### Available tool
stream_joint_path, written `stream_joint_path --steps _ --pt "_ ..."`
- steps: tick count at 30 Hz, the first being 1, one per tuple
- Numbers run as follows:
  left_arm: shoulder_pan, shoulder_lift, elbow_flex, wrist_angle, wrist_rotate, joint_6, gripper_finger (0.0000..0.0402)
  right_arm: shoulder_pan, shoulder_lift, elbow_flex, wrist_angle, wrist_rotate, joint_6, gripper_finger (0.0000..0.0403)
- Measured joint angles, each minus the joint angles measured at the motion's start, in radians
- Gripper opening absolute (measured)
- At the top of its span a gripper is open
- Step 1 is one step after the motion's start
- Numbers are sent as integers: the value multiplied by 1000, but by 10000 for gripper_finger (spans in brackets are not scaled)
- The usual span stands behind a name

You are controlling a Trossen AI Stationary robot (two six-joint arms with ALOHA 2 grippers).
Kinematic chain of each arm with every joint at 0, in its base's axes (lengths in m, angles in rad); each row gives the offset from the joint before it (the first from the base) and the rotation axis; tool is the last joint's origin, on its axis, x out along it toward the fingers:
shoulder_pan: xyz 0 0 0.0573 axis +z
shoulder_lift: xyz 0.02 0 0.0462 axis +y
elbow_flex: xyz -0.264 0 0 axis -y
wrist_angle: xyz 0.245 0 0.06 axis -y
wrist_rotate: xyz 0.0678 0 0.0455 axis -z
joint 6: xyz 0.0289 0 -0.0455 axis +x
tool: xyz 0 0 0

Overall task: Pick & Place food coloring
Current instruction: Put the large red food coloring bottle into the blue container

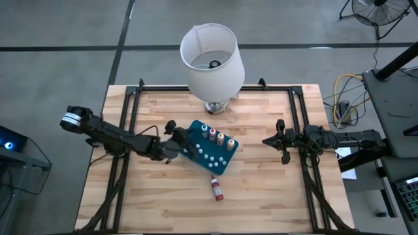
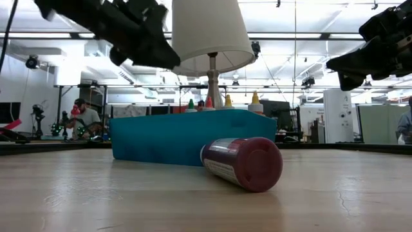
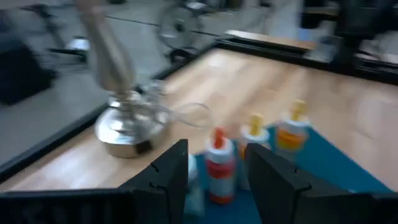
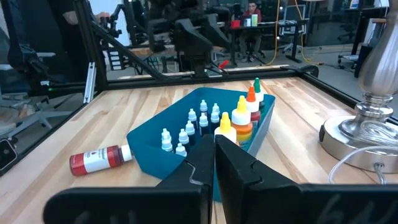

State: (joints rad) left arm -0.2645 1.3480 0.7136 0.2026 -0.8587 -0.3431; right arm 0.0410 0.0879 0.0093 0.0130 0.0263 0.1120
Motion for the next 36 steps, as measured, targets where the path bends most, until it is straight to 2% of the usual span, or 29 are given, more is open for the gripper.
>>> stream_joint_path --steps 7,18,25,29,32,36 --pt "-77 -88 0 -34 206 -3 131 0 0 0 0 0 0 8" --pt "-109 -71 0 -35 612 -7 131 0 0 0 0 0 0 9" --pt "-159 -14 14 -35 661 14 131 0 0 0 0 0 0 8" --pt "-189 25 64 -29 669 98 131 0 1 0 0 0 0 8" --pt "-191 51 93 -31 714 167 131 0 1 0 0 0 0 8" --pt "-191 98 133 -39 738 185 131 0 1 0 0 0 0 8"
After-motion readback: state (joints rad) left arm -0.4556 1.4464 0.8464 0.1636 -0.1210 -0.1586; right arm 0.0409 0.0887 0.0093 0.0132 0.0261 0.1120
